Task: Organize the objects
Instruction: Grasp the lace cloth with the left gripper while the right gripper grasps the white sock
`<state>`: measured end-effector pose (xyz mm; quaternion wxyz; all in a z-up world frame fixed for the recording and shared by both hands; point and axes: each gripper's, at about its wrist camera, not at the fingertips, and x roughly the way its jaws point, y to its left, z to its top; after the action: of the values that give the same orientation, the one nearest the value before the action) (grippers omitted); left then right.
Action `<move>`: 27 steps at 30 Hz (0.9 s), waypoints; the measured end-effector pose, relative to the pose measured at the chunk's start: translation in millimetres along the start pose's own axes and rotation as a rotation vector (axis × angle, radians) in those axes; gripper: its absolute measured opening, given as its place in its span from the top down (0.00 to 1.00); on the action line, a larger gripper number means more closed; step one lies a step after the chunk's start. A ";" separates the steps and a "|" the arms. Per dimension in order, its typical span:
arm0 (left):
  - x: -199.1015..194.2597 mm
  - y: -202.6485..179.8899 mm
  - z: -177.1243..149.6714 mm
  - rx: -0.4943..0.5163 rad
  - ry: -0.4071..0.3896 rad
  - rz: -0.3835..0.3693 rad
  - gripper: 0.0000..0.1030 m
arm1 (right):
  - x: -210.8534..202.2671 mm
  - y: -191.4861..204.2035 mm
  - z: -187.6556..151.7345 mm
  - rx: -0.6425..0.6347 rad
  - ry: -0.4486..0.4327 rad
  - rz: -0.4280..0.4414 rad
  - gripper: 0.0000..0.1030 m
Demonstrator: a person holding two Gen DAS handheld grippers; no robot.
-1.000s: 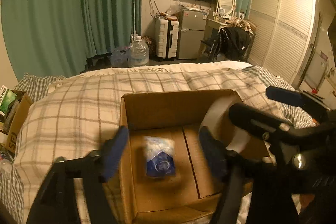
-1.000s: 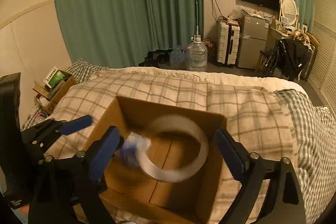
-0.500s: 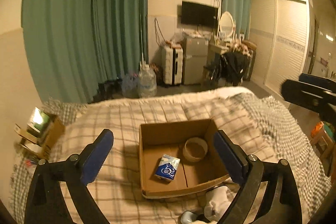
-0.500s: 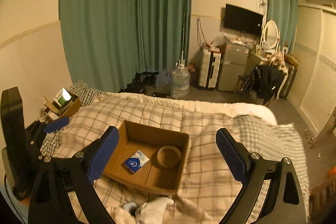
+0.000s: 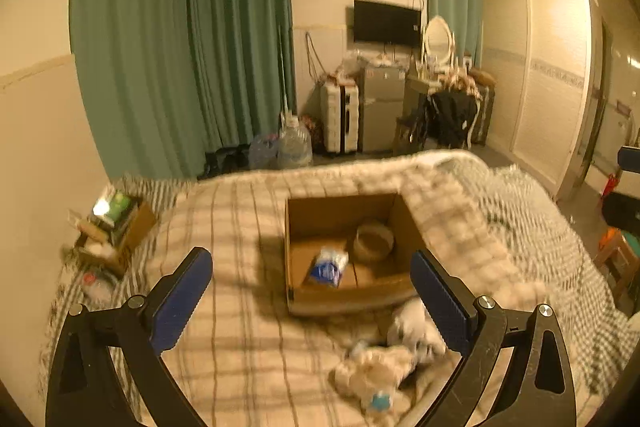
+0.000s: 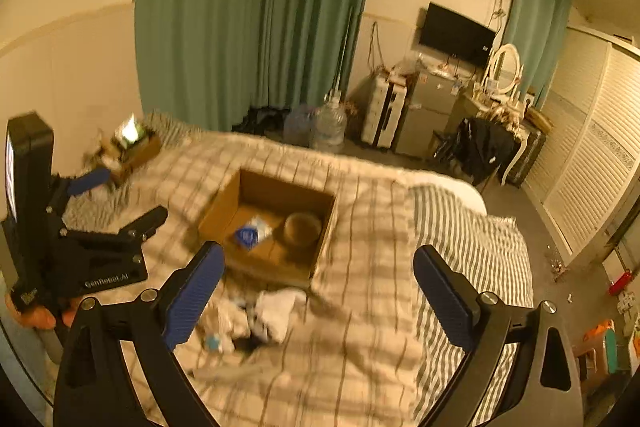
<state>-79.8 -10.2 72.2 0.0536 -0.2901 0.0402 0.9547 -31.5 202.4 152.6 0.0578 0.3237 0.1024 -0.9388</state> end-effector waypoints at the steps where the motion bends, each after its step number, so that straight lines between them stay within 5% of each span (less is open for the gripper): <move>1: 5.2 -2.5 -10.0 0.002 0.015 0.004 0.01 | 7.2 2.4 -9.4 -0.007 0.012 -0.001 0.07; 9: 72.8 -27.0 -95.2 -0.033 0.163 -0.037 0.01 | 112.3 19.4 -81.3 0.023 0.122 0.050 0.07; 13: 106.0 -39.7 -129.5 -0.046 0.239 -0.063 0.01 | 151.9 23.8 -95.0 -0.005 0.133 -0.005 0.07; 21: 135.7 -47.8 -148.5 -0.049 0.280 -0.138 0.01 | 213.6 20.8 -127.6 0.110 0.156 0.060 0.07; 24: 139.2 -49.8 -148.4 -0.053 0.273 -0.160 0.18 | 226.1 23.3 -135.0 0.118 0.198 0.098 0.07; 26: 139.9 -50.4 -148.6 -0.051 0.284 -0.174 0.50 | 227.4 23.1 -134.8 0.119 0.200 0.114 0.07; 27: 139.5 -49.7 -147.1 -0.055 0.285 -0.182 0.57 | 228.3 23.6 -134.8 0.121 0.202 0.120 0.07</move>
<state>-108.0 34.2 -129.8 0.1258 -0.4262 -0.0051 0.8958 -126.0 200.8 -96.3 0.0834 0.4249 0.0313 -0.9008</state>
